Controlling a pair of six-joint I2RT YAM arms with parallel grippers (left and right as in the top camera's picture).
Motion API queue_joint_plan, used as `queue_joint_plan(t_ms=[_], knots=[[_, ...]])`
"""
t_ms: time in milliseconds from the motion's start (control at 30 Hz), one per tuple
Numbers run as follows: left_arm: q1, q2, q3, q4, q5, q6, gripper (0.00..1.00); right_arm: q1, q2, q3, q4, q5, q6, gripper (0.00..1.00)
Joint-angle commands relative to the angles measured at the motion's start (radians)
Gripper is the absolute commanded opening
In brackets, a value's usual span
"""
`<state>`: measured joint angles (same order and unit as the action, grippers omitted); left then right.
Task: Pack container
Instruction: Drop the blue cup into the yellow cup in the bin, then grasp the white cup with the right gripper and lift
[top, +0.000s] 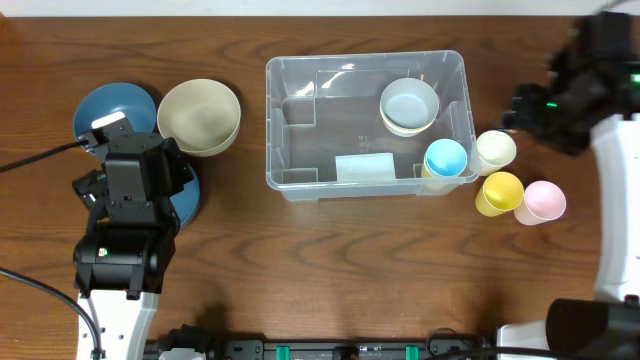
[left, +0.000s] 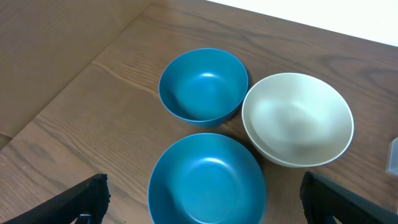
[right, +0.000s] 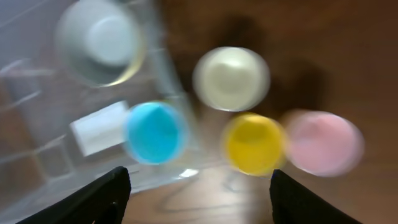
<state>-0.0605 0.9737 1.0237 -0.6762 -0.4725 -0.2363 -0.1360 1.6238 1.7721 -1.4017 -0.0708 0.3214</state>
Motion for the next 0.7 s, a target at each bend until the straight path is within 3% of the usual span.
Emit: queue_joint_plan(t_ms=[0,267,667], knots=[[0.005,0.001,0.022,0.0,-0.018,-0.009,0.98,-0.093,-0.002,0.0,-0.008,0.029,-0.025,0.74],[0.005,0.001,0.022,0.0,-0.018,-0.009,0.98,-0.12,-0.002,-0.09,0.117,0.028,-0.07,0.72],[0.005,0.001,0.022,0.0,-0.018,-0.009,0.98,-0.116,0.0,-0.535,0.578,-0.06,-0.029,0.69]])
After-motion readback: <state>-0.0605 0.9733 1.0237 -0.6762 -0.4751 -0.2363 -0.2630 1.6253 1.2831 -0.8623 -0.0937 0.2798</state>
